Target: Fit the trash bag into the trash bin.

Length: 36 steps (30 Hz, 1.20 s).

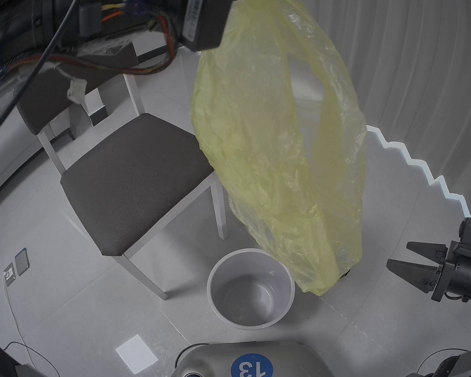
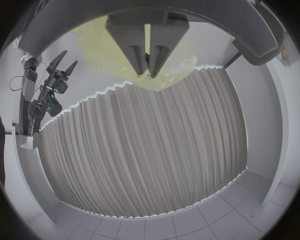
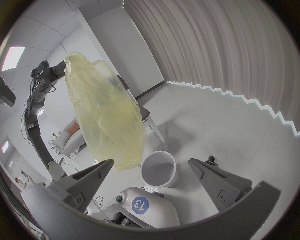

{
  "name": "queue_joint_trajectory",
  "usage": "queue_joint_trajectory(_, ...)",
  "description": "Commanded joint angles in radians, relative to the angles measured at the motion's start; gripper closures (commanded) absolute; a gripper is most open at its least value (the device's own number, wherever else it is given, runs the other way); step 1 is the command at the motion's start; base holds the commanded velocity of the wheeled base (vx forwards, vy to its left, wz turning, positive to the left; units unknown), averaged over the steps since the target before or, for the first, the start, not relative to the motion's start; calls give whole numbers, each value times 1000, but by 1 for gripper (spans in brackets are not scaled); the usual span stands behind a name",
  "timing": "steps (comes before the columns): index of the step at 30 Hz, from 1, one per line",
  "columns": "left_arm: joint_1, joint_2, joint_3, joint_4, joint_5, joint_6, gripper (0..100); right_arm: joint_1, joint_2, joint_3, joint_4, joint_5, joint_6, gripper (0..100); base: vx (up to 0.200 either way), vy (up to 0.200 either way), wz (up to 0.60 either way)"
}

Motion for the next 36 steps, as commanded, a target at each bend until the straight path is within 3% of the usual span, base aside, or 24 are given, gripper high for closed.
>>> queue_joint_trajectory(1,0,19,-42,2,0,2,100,49,64,18,-31,-21,8,0,0,0,0)
queue_joint_trajectory(11,0,39,-105,3,-2,21,100,213,202,22,-182,-233,67,0,0,0,0)
queue_joint_trajectory(36,-9,52,-126,2,-3,22,100,227,241,30,-289,-244,106,0,0,0,0)
